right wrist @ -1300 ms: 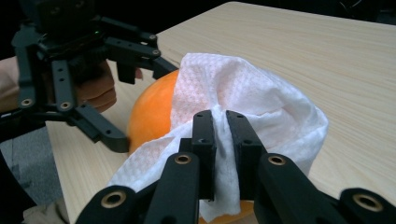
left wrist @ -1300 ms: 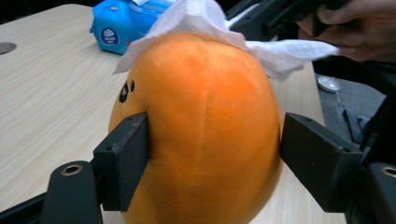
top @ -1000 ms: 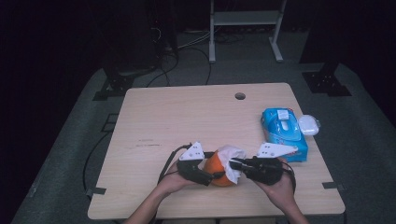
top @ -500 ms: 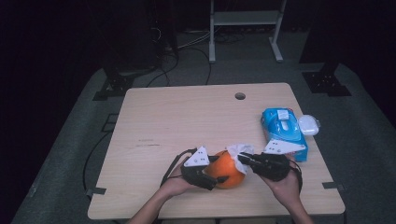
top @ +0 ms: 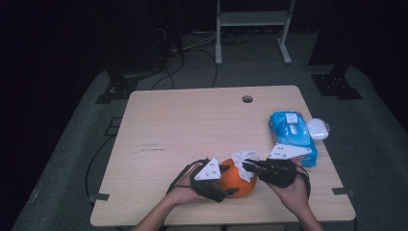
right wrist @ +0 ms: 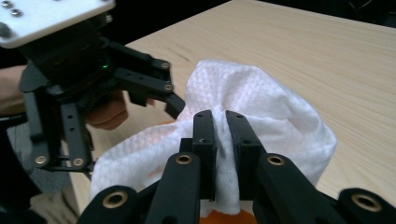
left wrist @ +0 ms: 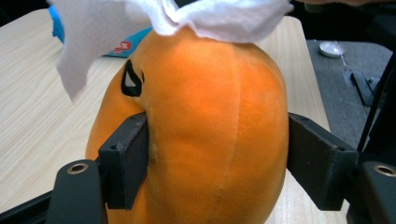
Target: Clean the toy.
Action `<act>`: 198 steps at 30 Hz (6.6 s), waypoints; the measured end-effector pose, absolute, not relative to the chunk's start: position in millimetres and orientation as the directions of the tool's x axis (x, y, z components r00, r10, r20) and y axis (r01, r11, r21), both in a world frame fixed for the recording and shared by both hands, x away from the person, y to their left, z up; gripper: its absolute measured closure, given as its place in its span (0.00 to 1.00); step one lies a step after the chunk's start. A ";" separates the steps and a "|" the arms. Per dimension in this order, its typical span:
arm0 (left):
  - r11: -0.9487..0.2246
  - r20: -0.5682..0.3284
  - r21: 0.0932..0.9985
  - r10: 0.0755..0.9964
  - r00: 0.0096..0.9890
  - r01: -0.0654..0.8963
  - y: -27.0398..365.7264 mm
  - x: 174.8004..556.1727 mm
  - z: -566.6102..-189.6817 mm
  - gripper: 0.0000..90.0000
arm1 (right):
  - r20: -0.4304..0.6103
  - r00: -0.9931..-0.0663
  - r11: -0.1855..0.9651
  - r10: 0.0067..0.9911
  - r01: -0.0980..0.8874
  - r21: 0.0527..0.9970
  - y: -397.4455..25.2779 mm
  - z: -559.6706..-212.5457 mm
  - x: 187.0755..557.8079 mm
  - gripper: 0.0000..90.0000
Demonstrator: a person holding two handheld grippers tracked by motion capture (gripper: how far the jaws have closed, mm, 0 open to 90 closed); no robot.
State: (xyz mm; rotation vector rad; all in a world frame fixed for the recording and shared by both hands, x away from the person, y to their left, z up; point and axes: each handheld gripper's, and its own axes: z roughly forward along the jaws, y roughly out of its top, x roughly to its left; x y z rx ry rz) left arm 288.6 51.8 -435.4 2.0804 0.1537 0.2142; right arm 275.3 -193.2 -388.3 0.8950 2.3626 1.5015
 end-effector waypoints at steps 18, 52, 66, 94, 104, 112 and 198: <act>-0.461 0.067 0.886 0.256 0.964 0.061 51.5 291.6 -434.7 0.32 | 0.126 -0.790 0.308 0.601 0.374 0.875 -196.1 -385.9 275.1 0.92; -0.373 -0.053 0.906 0.366 0.929 0.198 62.1 303.1 -431.4 0.32 | 0.139 -0.815 0.297 0.562 0.355 0.886 -187.8 -388.1 274.1 0.92; -0.362 -0.018 0.916 0.392 0.920 0.172 63.9 298.9 -421.9 0.36 | 0.114 -0.823 0.312 0.557 0.334 0.890 -176.6 -380.7 268.3 0.92; -0.468 -0.002 0.877 0.223 0.975 0.109 83.6 308.4 -430.7 0.31 | 0.262 -0.767 0.212 0.586 0.457 0.864 -196.2 -404.6 289.2 0.91; -0.413 -0.101 0.888 0.257 0.961 0.203 98.1 321.1 -433.1 0.31 | 0.291 -0.734 0.234 0.614 0.521 0.821 -199.3 -420.3 296.5 0.91; -0.313 -0.235 0.881 0.364 0.901 0.356 103.2 333.0 -433.0 0.30 | 0.225 -0.805 0.262 0.549 0.421 0.869 -178.7 -401.8 280.2 0.91; -0.376 -0.103 0.885 0.420 0.902 0.276 70.0 326.8 -439.2 0.47 | 0.192 -0.740 0.229 0.645 0.427 0.875 -203.9 -405.1 287.1 0.90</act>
